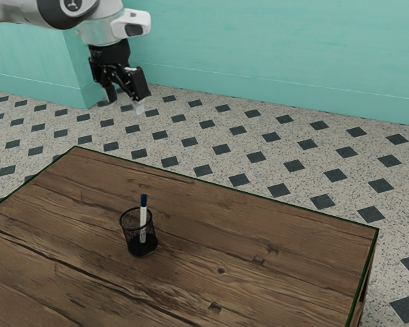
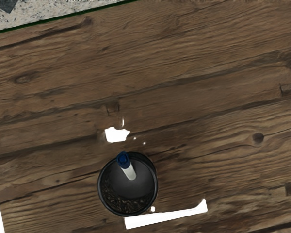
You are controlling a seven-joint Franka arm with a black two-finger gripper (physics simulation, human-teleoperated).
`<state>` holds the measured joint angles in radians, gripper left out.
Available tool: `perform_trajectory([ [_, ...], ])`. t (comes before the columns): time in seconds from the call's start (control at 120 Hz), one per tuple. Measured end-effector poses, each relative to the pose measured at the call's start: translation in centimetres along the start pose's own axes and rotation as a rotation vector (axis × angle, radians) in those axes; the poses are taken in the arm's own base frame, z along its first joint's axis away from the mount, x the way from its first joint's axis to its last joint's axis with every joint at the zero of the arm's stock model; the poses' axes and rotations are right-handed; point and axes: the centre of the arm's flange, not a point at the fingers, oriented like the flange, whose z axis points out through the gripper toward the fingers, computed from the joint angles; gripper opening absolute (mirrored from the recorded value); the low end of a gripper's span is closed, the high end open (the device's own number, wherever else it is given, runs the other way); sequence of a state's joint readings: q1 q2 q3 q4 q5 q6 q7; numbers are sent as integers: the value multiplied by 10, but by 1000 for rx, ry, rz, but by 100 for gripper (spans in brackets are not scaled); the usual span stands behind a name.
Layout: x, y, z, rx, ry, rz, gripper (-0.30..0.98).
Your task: Take the marker out of the pen holder and place it to the left of the pen holder.
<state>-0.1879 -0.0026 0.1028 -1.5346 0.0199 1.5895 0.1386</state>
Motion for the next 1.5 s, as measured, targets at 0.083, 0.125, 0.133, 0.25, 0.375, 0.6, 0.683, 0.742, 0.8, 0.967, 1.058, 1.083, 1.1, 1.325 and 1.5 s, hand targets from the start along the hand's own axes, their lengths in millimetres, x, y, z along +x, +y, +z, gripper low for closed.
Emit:
perform_trajectory([
  [0.083,2,3,0,1,8,12,69],
  [0.125,3,5,1,2,9,18,69],
  [0.133,4,5,1,2,9,19,69],
  [0.25,13,8,40,-4,-60,30,69],
  [0.375,7,-23,113,-30,-213,-22,69],
  [0.6,0,-32,197,-91,-359,-47,69],
  [0.683,2,-29,220,-109,-387,-46,69],
  [0.742,5,-27,236,-120,-405,-46,69],
  [0.8,7,-26,248,-128,-415,-47,69],
  [0.967,16,-26,275,-145,-437,-50,69],
  [1.058,26,-28,276,-141,-422,-49,69],
  [1.083,29,-29,278,-139,-420,-48,69],
  [1.1,30,-29,279,-139,-420,-47,69],
  [1.325,39,-40,310,-137,-449,-51,69],
  [1.5,44,-40,313,-135,-443,-43,40],
])
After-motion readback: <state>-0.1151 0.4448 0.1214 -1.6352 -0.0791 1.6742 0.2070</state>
